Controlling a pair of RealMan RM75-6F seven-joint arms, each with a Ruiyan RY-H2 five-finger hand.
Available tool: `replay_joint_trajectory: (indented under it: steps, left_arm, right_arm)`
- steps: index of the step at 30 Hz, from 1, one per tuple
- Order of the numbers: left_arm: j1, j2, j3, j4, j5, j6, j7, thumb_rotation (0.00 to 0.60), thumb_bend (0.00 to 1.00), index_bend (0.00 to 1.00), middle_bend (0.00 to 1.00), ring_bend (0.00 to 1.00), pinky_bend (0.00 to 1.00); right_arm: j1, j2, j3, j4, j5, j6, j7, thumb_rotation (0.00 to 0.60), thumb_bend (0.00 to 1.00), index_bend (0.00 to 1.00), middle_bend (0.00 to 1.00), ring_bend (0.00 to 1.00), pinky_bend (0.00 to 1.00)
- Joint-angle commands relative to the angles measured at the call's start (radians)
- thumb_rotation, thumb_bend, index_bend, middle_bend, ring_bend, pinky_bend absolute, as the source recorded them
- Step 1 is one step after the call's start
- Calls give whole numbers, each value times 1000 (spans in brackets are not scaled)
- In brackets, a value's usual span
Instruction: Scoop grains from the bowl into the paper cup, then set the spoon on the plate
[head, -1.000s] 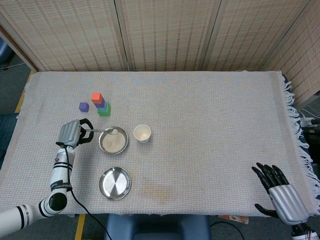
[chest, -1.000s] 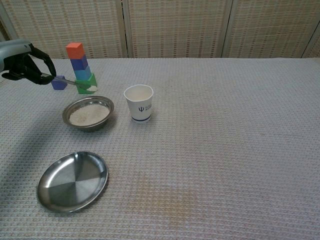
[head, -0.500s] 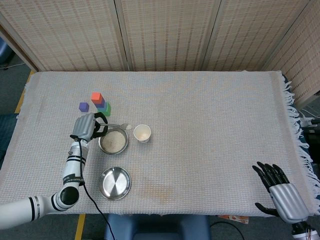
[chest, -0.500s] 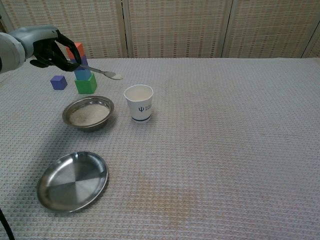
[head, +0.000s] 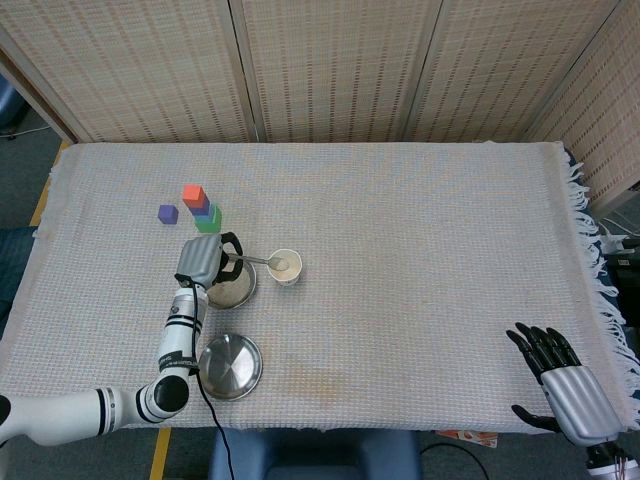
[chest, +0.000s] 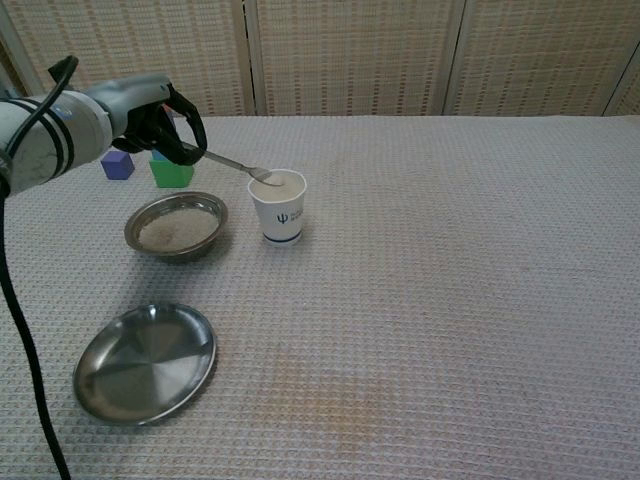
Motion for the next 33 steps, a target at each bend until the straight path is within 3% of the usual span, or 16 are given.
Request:
replay_joint_trajectory:
  steps: [1,9,18,22,28,33]
  left_arm:
    - [-13,-37,37,41,52,42,26,600,526,1000,1000,1000,1000]
    - [-9,-101,111,109,194,121,62,600,527,1000,1000,1000,1000]
    - [-1,-149,150,176,339,184,81,600,527,1000,1000,1000,1000]
    - [14,-166,197,202,455,239,94,600,527,1000,1000,1000,1000]
    - [27,-239,307,397,685,347,168,600,525,1000,1000,1000,1000]
    - [35,-300,344,547,782,365,196,600,524,1000,1000,1000,1000]
  right_arm:
    - [-1,2,-1,0,-3,3,2,600,36,0,0,0,0]
    - [-3,4,-4,0,-11,8,5,600,36,0,0,0,0]
    - [-6,7,-8,-1,-20,15,6,600,37,0,0,0,0]
    - [-6,9,-11,-4,-18,9,-2,600,36,0,0,0,0]
    - [-11,11,-15,-12,-27,14,-15,600,38,0,0,0,0]
    - [-15,13,-22,-12,-44,23,-10,600,38,0,0,0,0]
